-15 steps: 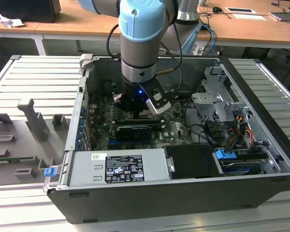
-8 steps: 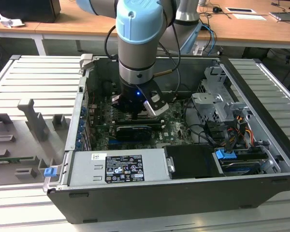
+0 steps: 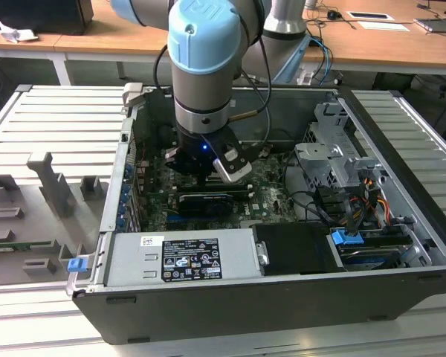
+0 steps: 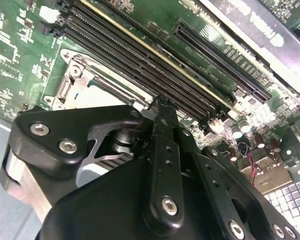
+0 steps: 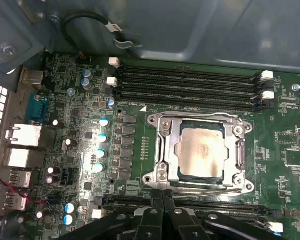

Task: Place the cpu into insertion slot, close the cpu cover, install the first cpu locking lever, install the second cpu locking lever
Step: 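Install the second cpu locking lever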

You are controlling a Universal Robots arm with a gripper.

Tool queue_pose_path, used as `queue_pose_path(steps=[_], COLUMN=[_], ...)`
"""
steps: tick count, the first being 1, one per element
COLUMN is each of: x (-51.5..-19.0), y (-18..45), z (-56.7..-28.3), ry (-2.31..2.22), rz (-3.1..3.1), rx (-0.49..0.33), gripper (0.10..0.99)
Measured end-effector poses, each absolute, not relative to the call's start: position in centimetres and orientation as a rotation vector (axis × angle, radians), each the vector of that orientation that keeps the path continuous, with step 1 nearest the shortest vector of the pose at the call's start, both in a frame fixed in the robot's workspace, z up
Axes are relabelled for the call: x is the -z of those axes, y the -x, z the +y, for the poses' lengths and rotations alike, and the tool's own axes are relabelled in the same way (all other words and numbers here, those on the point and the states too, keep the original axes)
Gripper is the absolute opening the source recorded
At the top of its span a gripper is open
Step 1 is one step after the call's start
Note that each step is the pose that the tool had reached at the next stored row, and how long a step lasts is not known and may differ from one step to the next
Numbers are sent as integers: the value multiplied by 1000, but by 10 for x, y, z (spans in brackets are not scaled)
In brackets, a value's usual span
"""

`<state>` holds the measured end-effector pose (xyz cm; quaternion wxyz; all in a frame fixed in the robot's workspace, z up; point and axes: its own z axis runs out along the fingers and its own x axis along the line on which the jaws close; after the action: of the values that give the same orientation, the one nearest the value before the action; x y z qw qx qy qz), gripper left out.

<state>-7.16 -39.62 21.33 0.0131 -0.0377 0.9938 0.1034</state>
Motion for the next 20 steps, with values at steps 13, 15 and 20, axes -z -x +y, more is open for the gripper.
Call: queue_pose_path(steps=[13,15,20], x=[-198,-196,-195], y=[79,80,82], z=[-396,-396,-396], ry=[116,116,116], rz=[3084,3082,3079], rx=[-412,-423,-438], gripper=[106,106,106])
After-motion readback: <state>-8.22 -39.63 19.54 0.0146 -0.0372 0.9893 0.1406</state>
